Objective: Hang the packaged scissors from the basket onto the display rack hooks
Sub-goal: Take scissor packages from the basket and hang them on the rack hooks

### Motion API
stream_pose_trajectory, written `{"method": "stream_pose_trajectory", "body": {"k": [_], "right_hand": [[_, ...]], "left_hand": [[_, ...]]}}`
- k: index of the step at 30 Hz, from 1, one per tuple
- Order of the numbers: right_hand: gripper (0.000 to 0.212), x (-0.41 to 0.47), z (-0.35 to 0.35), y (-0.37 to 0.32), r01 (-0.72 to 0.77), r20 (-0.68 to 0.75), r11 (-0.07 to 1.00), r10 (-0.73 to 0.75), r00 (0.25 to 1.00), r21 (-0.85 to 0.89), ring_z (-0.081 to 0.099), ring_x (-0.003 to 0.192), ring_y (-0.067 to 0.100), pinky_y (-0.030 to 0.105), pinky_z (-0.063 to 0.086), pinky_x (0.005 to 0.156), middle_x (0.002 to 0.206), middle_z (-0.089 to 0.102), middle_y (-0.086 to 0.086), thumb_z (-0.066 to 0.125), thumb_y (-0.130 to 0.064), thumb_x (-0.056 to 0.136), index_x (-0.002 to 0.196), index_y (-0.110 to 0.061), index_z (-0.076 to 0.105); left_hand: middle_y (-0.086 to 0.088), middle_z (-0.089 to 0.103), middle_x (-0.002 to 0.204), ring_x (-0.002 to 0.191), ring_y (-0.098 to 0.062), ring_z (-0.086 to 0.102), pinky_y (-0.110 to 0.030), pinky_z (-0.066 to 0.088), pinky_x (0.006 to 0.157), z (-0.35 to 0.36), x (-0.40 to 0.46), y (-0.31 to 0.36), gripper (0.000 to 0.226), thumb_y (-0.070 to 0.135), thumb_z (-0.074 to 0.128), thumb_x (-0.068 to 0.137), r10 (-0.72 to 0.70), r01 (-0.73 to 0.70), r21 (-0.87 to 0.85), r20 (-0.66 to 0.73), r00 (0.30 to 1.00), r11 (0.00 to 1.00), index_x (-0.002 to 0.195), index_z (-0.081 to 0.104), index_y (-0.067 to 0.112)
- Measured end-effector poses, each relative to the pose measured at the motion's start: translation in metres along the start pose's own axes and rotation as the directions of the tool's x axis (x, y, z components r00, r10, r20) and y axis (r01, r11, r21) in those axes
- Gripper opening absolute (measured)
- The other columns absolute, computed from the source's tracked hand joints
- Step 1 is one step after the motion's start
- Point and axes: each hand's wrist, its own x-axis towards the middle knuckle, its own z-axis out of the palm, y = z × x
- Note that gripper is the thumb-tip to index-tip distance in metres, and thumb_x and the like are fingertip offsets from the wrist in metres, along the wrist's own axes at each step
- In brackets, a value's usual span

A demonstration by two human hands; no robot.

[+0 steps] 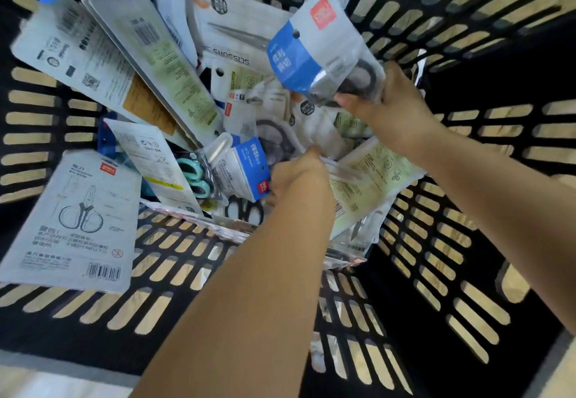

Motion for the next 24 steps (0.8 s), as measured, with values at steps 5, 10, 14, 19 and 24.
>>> {"method": "stream_pose_trajectory", "body": {"k": [5,10,14,19,24], "right_hand": [[0.044,-0.009,0.002,-0.003,0.01,0.003,0.999,-0.01,1.0,0.032,0.055,0.1,0.019,0.022,0.048,0.075,0.112,0.056,0.006,0.066,-0.034,0.085,0.118,-0.01,0.049],[0.02,-0.031,0.001,-0.028,0.001,0.046,0.976,-0.012,0.999,0.216,0.063,0.095,0.015,0.032,0.055,0.084,0.101,0.066,0.002,0.064,-0.021,0.088,0.107,-0.016,0.059],[0.018,-0.046,-0.006,-0.045,-0.088,0.134,0.933,0.043,0.99,0.35,0.066,0.098,0.013,0.039,0.052,0.093,0.103,0.069,-0.002,0.062,-0.022,0.09,0.108,-0.018,0.064],[0.015,-0.077,-0.021,-0.058,-0.226,0.239,0.85,0.122,0.963,0.476,0.064,0.107,0.016,0.042,0.046,0.101,0.11,0.07,-0.002,0.06,-0.027,0.091,0.104,-0.024,0.067],[0.034,-0.114,-0.032,-0.084,-0.3,0.304,0.797,0.155,0.94,0.524,0.061,0.111,0.016,0.044,0.043,0.104,0.115,0.068,-0.003,0.062,-0.03,0.088,0.121,-0.019,0.061]], "left_hand": [[-0.007,0.056,0.126,0.111,-0.025,0.055,-0.025,0.035,0.074,-0.015,-0.012,-0.003,0.057,0.043,0.067,0.083,0.005,0.002,-0.13,0.049,0.999,0.991,0.123,0.052,0.004],[-0.007,0.061,0.112,0.095,-0.029,0.06,-0.031,0.049,0.058,-0.034,-0.038,0.006,0.053,0.038,0.073,0.08,-0.044,0.076,-0.307,0.11,0.993,0.949,0.118,0.055,0.006],[-0.009,0.058,0.099,0.067,-0.018,0.055,-0.018,0.05,0.05,-0.048,-0.063,0.01,0.04,0.013,0.066,0.088,0.032,0.071,-0.445,0.22,0.975,0.893,0.122,0.052,-0.003],[-0.012,0.062,0.092,0.062,-0.014,0.06,-0.019,0.055,0.058,-0.078,-0.076,0.001,0.029,-0.009,0.057,0.088,0.145,0.073,-0.568,0.33,0.933,0.82,0.114,0.052,0.001],[-0.006,0.065,0.086,0.07,-0.012,0.065,-0.018,0.055,0.058,-0.138,-0.103,-0.007,0.02,-0.009,0.052,0.089,0.249,-0.026,-0.503,0.382,0.89,0.864,0.093,0.058,0.009]]}}
